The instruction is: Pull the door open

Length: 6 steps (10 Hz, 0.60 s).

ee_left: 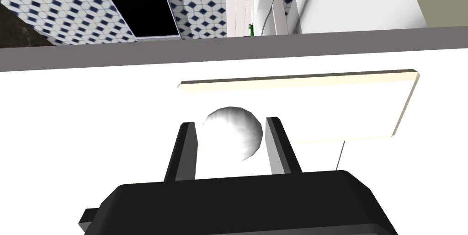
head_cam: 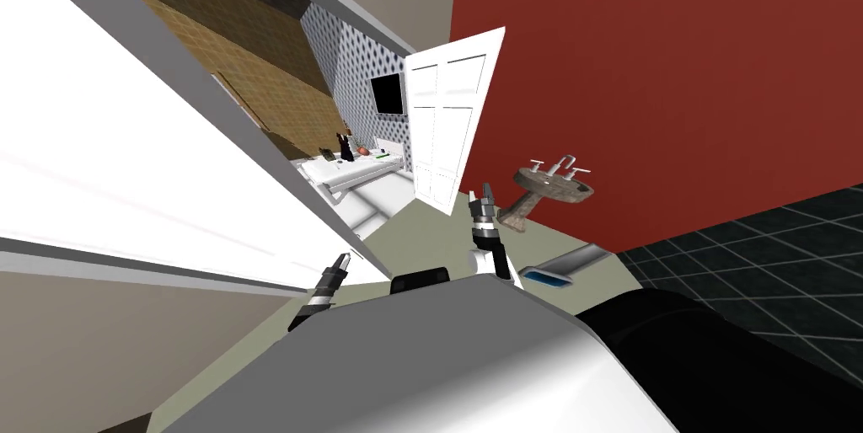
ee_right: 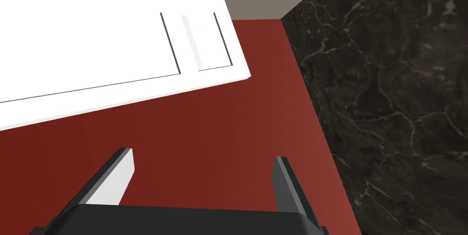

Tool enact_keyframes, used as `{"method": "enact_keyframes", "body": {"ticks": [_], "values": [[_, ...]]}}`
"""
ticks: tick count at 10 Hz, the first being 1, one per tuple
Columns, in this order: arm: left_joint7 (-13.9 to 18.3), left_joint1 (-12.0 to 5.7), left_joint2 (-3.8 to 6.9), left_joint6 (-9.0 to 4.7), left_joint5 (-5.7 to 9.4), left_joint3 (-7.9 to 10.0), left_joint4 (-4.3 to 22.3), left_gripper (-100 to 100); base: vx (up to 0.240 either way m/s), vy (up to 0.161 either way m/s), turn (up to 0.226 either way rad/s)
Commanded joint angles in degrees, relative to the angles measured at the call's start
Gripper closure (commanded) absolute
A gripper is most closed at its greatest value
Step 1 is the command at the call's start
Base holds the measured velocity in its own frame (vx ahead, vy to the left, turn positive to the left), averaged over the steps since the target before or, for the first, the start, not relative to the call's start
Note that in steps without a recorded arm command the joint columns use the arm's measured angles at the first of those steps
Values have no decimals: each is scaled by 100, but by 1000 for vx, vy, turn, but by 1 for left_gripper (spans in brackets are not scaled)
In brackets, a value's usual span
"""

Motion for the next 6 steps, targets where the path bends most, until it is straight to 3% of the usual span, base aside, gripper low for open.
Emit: {"method": "enact_keyframes", "body": {"ticks": [1,6], "values": [[12,11,-54,61,-104,80,-71,100,-142,48,-122],[46,41,-207,234,-400,309,-273,100,-196,66,-135]]}}
